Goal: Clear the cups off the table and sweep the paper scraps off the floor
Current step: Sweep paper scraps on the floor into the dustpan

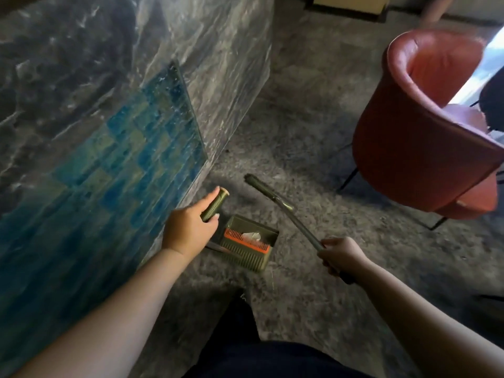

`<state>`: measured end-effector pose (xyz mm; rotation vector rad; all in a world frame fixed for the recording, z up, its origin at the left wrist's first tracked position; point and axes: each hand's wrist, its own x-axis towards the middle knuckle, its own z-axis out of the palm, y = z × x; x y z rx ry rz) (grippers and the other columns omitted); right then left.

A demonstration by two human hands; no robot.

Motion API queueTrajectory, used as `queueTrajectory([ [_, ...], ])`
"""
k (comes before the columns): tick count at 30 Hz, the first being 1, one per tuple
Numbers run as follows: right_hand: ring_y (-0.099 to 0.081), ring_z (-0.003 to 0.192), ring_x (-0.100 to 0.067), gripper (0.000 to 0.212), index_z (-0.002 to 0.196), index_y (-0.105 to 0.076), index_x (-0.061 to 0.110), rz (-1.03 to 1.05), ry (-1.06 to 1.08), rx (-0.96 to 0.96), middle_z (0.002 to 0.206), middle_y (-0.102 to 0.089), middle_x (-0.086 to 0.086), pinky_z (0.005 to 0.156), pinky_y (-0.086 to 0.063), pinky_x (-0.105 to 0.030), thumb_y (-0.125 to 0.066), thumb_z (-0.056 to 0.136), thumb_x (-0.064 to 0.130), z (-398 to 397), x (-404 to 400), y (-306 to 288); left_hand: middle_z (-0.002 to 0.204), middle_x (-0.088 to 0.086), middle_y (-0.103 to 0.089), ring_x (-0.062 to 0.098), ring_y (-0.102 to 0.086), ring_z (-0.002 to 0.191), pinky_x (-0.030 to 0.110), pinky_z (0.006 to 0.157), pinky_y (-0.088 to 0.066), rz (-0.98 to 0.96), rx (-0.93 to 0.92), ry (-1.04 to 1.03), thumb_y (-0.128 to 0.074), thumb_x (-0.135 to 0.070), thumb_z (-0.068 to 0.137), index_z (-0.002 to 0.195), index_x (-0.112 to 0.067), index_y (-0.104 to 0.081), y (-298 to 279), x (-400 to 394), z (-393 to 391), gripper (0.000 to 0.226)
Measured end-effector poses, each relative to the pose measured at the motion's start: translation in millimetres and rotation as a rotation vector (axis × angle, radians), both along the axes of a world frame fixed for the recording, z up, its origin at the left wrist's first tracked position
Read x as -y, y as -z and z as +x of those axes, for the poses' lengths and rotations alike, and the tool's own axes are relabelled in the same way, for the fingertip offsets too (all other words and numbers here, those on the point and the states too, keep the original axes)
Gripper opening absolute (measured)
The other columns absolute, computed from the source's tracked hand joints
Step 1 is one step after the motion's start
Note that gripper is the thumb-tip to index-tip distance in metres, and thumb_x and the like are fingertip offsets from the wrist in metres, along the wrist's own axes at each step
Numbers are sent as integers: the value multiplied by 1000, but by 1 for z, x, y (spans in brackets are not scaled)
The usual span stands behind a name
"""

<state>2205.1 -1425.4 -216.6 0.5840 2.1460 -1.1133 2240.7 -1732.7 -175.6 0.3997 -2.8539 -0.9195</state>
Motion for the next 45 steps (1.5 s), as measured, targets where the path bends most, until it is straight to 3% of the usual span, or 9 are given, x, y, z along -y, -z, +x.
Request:
queueTrajectory([
  [8,-50,39,-14,45,132,-56,12,-15,125,10,64,-59,-8,42,-41,-23,-61,88,6,-131,2,-12,92,12,-73,29,-66,81,34,74,-51,0,14,143,-72,-20,84,135,-36,-52,-12,0,-178,57],
  [18,-43,32,-12,45,136,-52,10,-31,147,15,69,-57,-13,35,-30,-19,-56,91,3,-345,-29,-7,84,14,-72,31,-65,72,39,68,-55,-33,23,161,-70,-24,84,134,-42,-50,0,-30,-408,57],
  [20,-43,31,-12,39,129,-58,12,-39,153,30,67,-56,-12,35,-30,-19,-55,91,2,-391,-36,-10,88,15,-73,33,-65,75,41,70,-56,-31,15,152,-70,-23,84,134,-40,-51,-3,-35,-453,56],
  [22,-43,31,-12,24,105,-70,9,-46,142,37,63,-53,-11,36,-31,-20,-54,89,0,-439,-41,-15,87,16,-72,33,-65,73,41,69,-56,-36,-1,137,-71,-22,84,135,-37,-51,-11,-39,-498,57],
  [25,-42,32,-14,16,80,-67,3,-23,142,26,56,-51,-10,38,-32,-23,-52,84,-2,-501,-44,-17,84,17,-72,34,-64,69,40,67,-56,-36,-65,123,-73,-19,83,135,-33,-52,-20,-38,-560,58],
  [29,-44,34,-16,18,86,-69,-7,-21,170,13,49,-50,-8,38,-37,-24,-53,80,-3,-585,-41,-10,83,15,-72,30,-65,69,36,68,-56,-25,-108,128,-73,-17,82,134,-30,-54,-24,-36,-645,57],
  [35,-45,41,-16,17,74,-72,6,1,215,-34,50,-53,-4,38,-38,-23,-59,83,0,-714,-27,-2,94,13,-73,28,-67,76,38,75,-57,17,-32,188,-70,-23,85,137,-39,-47,-21,-34,-792,59],
  [45,-46,39,-16,13,73,-68,4,17,316,-65,51,-51,-4,38,-37,-22,-57,79,1,-884,-32,-5,107,9,-72,29,-67,91,35,83,-53,-19,12,308,-68,-25,86,138,-38,-48,-21,-49,-1009,57],
])
